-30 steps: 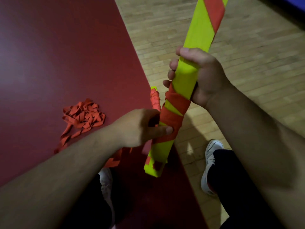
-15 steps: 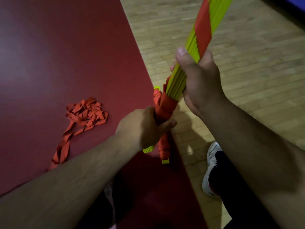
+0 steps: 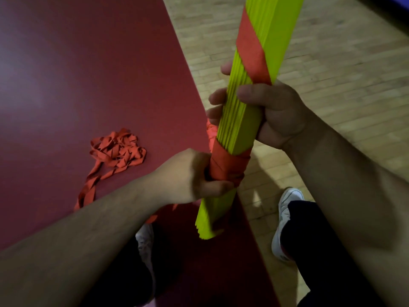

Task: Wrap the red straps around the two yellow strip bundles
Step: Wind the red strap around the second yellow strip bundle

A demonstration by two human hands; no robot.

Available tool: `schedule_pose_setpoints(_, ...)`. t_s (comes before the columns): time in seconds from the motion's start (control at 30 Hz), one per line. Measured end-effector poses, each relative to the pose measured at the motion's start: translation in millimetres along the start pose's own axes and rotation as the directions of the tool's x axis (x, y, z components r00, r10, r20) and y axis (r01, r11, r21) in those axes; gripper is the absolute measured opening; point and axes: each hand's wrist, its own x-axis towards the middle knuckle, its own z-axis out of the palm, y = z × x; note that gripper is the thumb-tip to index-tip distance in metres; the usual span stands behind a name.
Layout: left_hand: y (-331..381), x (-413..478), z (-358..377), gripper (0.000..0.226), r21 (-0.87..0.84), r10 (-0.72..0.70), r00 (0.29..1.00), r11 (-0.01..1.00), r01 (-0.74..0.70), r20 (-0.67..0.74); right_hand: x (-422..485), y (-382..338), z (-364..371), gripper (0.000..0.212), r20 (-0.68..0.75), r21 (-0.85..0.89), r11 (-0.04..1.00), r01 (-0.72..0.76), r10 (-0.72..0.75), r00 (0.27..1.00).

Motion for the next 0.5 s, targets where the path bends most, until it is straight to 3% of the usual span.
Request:
schedule_pose_setpoints(0.1,-5.5,4.6,0.6,0.043,0.017,-0.129,0.991,0.991,0.129,-0.036,4.8,-3.4,3.0,0.029,-0.204,-0.002,0.998,0.059,-0.058,0.977)
schedule_pose_setpoints(0.23,-10.4,8.3,-2.6,0.046,0.114,-0.296,0.953,0.947,0.301,-0.058,11.1,-5.5,-4.8,0.033,-0.467,-0.11,0.985,0.136,-0.172,0.868)
schedule_pose_setpoints(0.37,-11.8,9.0,-0.4,0.02,0.154,-0.273,0.955,0.945,0.288,-0.113,10.2,-8.1,-8.7,0.031,-0.577,-0.175,0.969,0.175,-0.245,0.779)
schedule_pose_setpoints(0.5,-10.6,9.5,-3.1,0.027,0.154,-0.247,0.962,0.952,0.263,-0.113,13.6,-3.6,-2.0,0.031,-0.63,-0.212,0.957,0.196,-0.287,0.721)
